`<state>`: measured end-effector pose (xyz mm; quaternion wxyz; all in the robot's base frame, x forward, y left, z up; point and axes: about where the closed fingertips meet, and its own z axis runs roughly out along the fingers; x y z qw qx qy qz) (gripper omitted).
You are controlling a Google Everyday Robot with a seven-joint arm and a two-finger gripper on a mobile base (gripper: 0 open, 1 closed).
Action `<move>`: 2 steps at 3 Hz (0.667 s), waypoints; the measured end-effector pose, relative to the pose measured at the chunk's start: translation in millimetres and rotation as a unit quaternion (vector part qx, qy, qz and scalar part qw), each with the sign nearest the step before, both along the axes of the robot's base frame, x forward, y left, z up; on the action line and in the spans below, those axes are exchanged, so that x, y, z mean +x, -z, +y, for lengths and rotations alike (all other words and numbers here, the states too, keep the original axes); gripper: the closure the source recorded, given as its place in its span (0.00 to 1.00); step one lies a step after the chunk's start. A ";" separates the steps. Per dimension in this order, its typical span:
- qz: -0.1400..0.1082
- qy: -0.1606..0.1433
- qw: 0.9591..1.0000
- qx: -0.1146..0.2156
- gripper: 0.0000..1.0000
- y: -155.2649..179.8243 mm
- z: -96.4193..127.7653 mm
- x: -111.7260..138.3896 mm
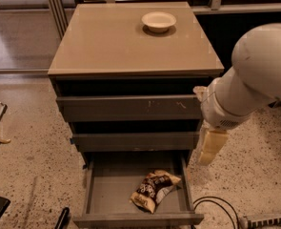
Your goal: Pick brown chip bag from bottom drawer and place on counter
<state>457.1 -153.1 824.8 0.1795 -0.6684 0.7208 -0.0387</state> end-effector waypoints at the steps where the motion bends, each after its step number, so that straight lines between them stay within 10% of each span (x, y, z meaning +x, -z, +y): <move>1: 0.000 -0.069 0.998 -0.007 0.00 77.8 39.6 -1.6; 2: -0.028 -0.164 0.986 -0.009 0.00 135.4 95.0 6.3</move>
Offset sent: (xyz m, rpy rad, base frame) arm 0.0257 0.1712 -0.2012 -0.0011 -0.1749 0.5687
